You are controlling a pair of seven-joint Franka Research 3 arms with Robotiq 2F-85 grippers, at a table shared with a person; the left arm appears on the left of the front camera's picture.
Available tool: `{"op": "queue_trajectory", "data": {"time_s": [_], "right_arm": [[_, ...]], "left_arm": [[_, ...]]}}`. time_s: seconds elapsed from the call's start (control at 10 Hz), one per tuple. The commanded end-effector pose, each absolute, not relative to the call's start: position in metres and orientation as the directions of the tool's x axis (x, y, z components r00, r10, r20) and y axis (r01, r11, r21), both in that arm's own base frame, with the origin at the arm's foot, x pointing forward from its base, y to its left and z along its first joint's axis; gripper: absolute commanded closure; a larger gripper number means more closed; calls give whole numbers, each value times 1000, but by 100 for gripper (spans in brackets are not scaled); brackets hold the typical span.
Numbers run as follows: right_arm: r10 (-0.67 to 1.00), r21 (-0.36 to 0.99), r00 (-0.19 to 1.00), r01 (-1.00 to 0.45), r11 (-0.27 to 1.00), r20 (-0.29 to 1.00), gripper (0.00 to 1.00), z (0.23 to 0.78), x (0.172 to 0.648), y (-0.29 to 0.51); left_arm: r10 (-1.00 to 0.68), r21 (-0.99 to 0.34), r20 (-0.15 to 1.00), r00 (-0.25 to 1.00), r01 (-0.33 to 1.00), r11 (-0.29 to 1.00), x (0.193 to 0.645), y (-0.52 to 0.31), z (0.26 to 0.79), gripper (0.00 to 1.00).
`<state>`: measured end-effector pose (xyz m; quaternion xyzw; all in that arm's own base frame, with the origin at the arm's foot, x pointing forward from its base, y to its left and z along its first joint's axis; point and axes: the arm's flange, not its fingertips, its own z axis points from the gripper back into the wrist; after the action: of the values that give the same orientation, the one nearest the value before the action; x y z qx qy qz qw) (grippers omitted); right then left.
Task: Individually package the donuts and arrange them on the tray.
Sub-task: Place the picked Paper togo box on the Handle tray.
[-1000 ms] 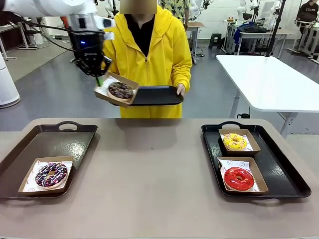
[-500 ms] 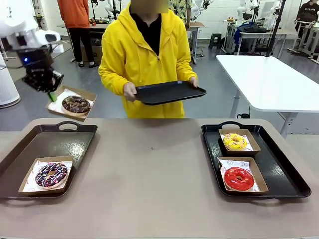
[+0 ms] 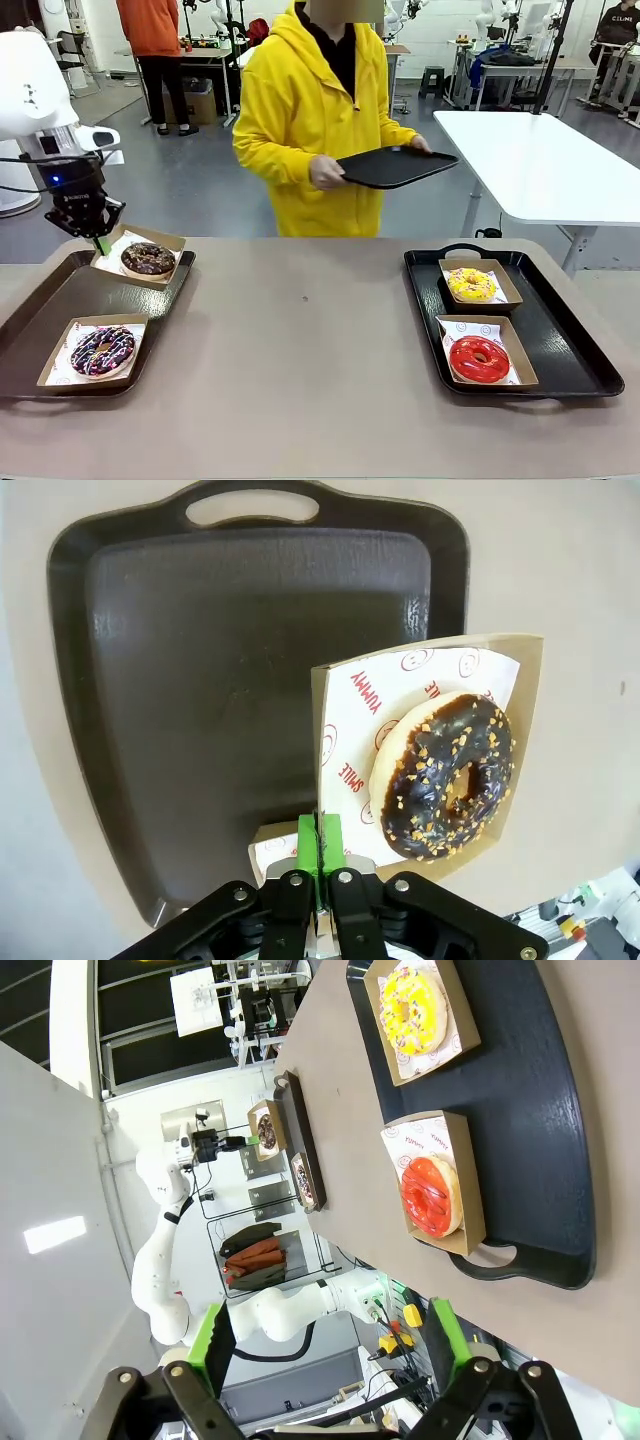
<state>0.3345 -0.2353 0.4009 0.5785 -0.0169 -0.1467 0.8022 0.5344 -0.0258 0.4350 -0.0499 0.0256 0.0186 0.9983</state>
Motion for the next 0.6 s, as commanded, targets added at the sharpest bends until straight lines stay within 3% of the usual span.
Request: {"op": "queue_trajectory", "data": {"time_s": [0.0,0.5], "right_arm": [[-249,936,957,215,280,-145,0,402,334,-237],[-249,936,957,215,280,-145,0,402,334,-237]], "left_arm": [[64,-68,-36,997,-66,995,540,-40,450,99],[35,-99,-53,998,-40,994,534,-26,435,99]]}}
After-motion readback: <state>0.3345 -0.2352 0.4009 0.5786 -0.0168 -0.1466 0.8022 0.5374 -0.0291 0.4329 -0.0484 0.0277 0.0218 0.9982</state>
